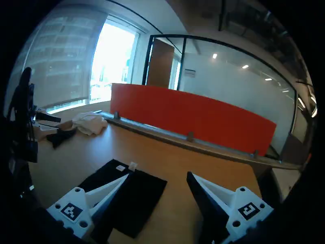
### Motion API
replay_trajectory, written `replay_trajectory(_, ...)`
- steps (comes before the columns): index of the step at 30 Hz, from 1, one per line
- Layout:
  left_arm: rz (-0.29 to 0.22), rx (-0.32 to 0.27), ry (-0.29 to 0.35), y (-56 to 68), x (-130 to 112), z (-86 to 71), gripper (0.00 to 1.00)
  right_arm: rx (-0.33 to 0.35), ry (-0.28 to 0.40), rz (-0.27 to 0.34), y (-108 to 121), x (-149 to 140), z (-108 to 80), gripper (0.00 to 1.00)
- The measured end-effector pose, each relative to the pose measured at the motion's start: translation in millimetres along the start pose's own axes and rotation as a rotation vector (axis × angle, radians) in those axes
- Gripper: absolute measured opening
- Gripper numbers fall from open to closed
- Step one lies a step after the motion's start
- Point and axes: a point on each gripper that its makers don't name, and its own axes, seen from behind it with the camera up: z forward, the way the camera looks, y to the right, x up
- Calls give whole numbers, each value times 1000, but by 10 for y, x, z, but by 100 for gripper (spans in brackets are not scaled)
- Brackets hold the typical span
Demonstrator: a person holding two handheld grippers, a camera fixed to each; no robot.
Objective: Fold towel
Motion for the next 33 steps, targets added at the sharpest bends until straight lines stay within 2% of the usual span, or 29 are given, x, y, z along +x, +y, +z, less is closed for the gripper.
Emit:
replay_trajectory(17,20,-55,-113,162,-720,157,95,30,-107,-19,-150,-726,117,100)
replay_trajectory(33,53,-123,-249,412,-1422,284,95,78,-233,-28,-333,-1447,195,100)
